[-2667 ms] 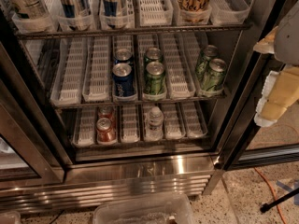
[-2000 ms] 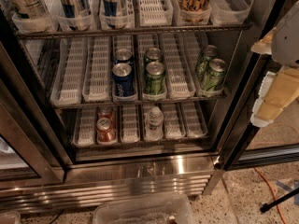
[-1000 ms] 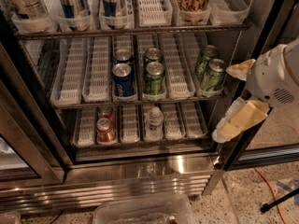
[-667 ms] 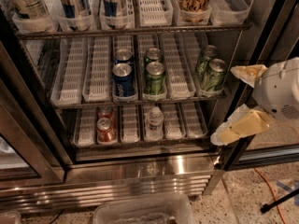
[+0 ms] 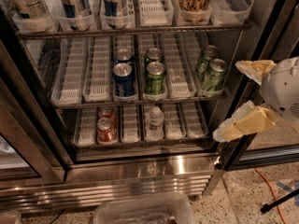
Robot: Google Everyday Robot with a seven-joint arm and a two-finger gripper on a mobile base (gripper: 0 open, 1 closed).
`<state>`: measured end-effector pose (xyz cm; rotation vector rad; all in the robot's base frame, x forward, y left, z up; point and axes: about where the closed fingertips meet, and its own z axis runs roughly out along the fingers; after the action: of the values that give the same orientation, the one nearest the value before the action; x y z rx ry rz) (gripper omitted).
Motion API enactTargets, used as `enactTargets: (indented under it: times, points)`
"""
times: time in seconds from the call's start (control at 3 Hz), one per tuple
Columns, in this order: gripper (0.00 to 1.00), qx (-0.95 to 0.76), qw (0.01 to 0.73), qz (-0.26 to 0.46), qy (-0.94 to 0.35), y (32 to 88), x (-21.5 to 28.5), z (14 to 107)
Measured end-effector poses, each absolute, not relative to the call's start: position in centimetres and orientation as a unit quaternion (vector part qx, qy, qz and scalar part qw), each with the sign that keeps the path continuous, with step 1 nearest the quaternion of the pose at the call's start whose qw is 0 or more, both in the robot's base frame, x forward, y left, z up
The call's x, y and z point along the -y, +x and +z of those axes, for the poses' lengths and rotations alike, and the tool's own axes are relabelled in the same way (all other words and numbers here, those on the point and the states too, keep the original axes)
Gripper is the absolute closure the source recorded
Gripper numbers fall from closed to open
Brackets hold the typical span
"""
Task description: Pick 7up can from top shelf of fridge
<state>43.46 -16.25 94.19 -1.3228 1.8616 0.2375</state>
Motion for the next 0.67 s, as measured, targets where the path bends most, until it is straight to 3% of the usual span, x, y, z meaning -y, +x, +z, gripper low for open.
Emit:
enactTargets:
  times: [0.67]
  points:
    - [0.0,-0.74,0.456,0.138,-0.476,43.88,15.38,94.85]
